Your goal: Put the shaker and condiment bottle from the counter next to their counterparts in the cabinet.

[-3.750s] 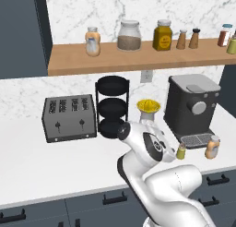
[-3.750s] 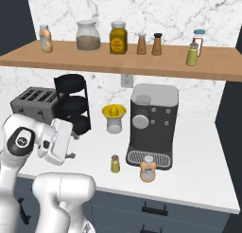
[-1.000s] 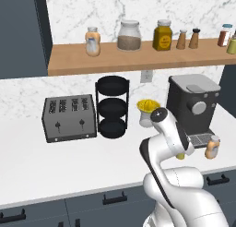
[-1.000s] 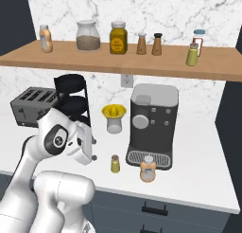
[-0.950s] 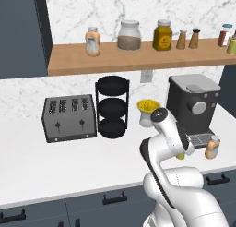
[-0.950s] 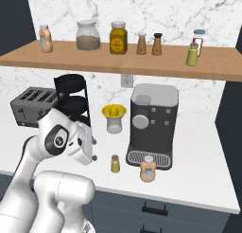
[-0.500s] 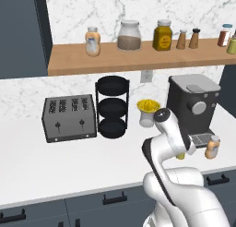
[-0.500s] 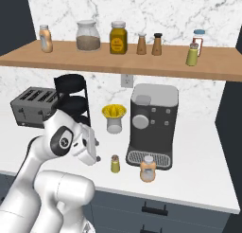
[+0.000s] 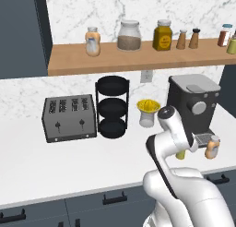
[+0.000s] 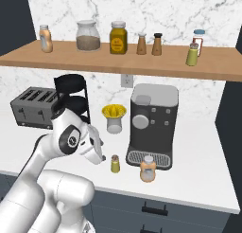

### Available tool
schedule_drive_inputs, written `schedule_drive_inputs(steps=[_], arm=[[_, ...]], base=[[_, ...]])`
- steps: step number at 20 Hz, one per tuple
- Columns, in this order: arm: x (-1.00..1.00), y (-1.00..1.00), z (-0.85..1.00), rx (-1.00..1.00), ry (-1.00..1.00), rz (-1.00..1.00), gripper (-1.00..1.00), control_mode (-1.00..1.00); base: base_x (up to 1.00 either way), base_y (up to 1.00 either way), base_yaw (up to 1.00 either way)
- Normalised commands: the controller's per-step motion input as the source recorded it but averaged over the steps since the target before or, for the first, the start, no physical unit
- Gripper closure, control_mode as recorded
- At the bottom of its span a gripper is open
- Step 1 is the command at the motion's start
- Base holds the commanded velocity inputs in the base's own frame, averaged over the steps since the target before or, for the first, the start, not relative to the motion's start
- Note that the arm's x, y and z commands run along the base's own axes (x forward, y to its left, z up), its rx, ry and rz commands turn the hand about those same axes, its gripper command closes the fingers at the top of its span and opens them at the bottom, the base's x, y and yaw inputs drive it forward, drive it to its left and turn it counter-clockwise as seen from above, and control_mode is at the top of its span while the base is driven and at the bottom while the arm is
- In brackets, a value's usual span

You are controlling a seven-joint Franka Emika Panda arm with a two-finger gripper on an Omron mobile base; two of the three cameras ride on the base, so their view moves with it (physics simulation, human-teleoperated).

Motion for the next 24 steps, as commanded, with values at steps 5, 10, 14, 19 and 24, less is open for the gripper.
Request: schedule_drive_inputs(steps=[5,10,14,19,24], arm=[[0.09,-0.06,-0.2,0.0,0.0,0.03,-1.0,-1.0],[0.01,-0.13,-0.04,0.03,0.0,0.05,-1.0,-1.0],[0.0,-0.28,-0.01,0.09,0.0,0.05,-1.0,-1.0],[0.0,-0.25,-0.01,0.13,0.0,0.05,-1.0,-1.0],[0.0,-0.09,0.0,0.19,0.09,0.05,-1.0,-1.0]], base=[[0.0,0.0,0.0],[0.0,0.0,0.0],[0.0,0.0,0.0],[0.0,0.0,0.0],[0.0,0.0,0.0]])
